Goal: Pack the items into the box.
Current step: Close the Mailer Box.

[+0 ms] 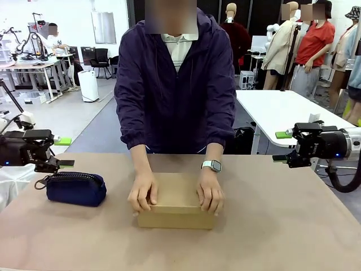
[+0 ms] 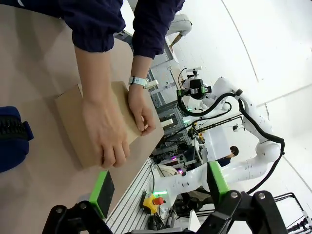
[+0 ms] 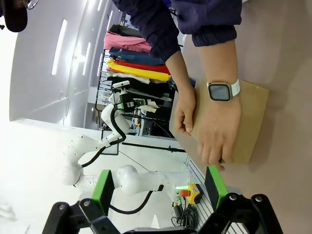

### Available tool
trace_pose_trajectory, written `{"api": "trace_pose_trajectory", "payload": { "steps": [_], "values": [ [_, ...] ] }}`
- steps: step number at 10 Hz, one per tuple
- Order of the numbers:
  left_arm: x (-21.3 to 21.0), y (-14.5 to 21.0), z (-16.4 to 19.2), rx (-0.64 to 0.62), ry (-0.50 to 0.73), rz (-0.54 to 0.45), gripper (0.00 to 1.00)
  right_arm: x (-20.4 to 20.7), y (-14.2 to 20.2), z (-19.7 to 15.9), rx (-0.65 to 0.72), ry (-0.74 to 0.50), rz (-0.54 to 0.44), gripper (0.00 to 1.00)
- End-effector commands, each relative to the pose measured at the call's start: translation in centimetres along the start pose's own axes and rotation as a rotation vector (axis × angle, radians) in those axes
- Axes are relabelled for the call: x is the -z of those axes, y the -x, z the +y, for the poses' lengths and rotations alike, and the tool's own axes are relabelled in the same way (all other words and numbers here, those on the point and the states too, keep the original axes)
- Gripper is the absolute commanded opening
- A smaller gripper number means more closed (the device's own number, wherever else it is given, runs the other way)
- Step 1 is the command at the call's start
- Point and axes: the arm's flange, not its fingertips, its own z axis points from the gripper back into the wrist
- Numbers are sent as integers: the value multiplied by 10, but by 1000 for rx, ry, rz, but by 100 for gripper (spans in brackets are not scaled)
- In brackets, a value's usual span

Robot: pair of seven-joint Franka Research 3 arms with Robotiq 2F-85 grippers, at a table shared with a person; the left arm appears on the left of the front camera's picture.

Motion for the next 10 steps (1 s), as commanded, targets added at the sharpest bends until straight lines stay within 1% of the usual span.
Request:
{"api": "trace_pose_trajectory", "payload": {
  "steps": [1, 10],
  "values": [
    [2, 3, -2, 16, 2, -14, 100, -1, -1, 4, -8, -7, 5, 100],
    [2, 3, -2, 16, 2, -14, 100, -1, -1, 4, -8, -7, 5, 100]
  ]
}}
